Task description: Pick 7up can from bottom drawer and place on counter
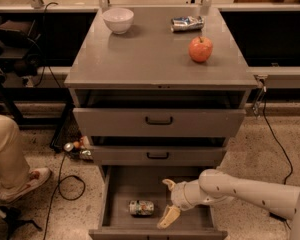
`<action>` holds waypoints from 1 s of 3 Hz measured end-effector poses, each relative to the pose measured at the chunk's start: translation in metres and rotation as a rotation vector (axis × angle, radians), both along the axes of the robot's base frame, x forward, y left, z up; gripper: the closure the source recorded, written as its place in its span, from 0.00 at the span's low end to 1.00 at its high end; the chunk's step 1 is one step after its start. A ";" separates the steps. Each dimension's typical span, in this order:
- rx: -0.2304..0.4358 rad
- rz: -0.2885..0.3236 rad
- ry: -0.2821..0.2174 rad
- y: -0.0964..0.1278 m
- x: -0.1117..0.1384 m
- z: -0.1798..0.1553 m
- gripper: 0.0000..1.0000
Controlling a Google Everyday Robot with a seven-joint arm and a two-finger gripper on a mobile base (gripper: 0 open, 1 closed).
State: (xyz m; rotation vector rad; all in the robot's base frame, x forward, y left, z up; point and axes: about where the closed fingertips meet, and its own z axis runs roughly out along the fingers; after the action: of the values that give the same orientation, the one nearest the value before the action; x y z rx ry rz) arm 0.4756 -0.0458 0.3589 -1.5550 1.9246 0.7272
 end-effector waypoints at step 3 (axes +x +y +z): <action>-0.034 0.063 -0.159 0.016 0.065 -0.105 0.00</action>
Offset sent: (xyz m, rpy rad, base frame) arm 0.0726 0.0064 -0.1057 -0.0148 -0.2004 0.0615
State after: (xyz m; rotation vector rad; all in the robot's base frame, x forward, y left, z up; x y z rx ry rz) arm 0.5402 -0.0299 0.2535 -1.6490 1.7875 0.5816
